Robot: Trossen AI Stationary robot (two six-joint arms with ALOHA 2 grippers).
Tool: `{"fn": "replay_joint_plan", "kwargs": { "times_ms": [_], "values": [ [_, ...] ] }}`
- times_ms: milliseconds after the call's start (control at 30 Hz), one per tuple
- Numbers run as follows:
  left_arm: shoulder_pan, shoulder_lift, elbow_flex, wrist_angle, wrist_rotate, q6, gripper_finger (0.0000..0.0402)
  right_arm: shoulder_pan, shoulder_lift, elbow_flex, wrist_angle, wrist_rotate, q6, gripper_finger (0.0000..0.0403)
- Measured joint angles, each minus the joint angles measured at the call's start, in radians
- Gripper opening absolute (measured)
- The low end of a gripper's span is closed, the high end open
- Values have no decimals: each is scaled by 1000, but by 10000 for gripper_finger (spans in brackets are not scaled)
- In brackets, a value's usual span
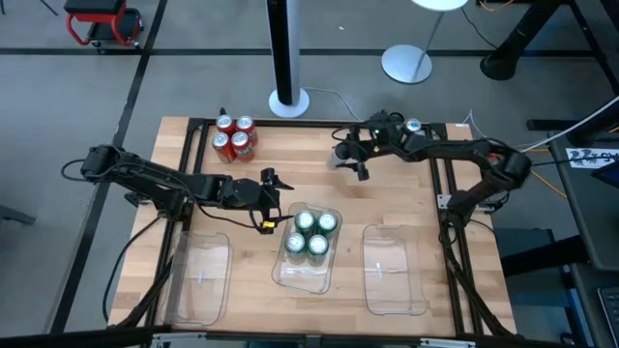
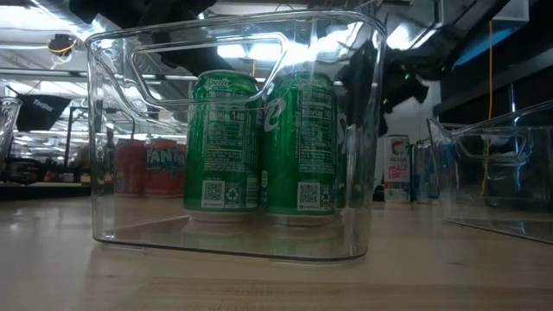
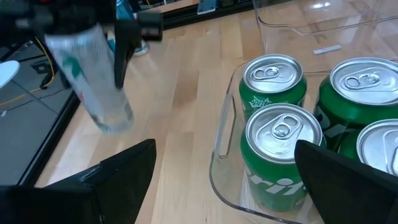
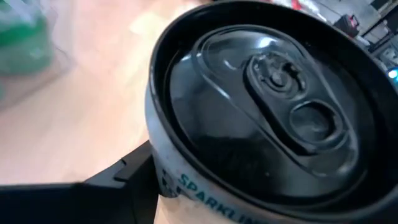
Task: Sort soda cans
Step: Put the white-pink soda can into the right transparent bin
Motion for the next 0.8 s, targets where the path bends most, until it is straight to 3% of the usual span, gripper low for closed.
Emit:
{"fn": "replay_joint_plan", "kwargs": {
  "times_ms": [233,533,800],
  "values": [
    [0,0,0,0,0,0,371,33,-238,1,-230,2,-23,257],
    [0,0,0,1,0,-3,371,135,-541,1,-519,88,-1,257],
    [0,0,0,1,0,-7,371,256,-725,1,-726,116,90,257]
  ]
}}
